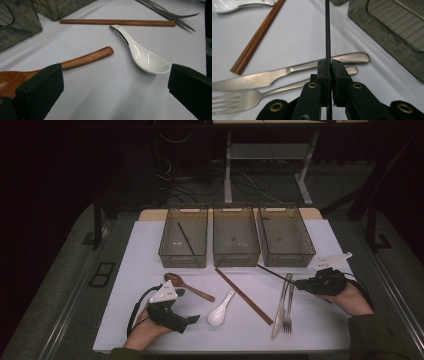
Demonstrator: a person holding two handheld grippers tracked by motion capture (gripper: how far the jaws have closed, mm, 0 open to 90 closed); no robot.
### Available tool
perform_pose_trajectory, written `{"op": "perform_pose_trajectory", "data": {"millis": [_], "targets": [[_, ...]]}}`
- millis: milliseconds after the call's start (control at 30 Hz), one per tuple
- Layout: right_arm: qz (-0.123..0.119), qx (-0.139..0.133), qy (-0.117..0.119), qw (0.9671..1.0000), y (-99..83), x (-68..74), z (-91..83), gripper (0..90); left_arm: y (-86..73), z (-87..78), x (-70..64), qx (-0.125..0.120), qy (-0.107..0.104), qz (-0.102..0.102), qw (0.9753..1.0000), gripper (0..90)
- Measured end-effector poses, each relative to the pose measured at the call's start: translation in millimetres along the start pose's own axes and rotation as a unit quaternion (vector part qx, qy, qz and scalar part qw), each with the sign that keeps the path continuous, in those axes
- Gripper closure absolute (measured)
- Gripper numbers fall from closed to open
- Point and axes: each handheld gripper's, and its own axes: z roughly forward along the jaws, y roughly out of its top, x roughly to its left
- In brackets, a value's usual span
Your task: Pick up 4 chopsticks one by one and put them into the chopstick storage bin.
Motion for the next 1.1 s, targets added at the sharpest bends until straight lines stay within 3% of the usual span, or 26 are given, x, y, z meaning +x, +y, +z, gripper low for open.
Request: {"op": "perform_pose_trajectory", "data": {"millis": [600,1100], "targets": [[0.001,-0.037,0.024,0.999,18.7,12.3,-1.3,85.3,-0.3,0.2,0.5,0.001,0.001,0.0,1.0,0.0],[0.006,-0.049,0.017,0.9987,42.8,21.8,5.2,85.3,-0.3,0.1,0.9,-0.001,0.003,-0.002,1.0,0.0]]}}
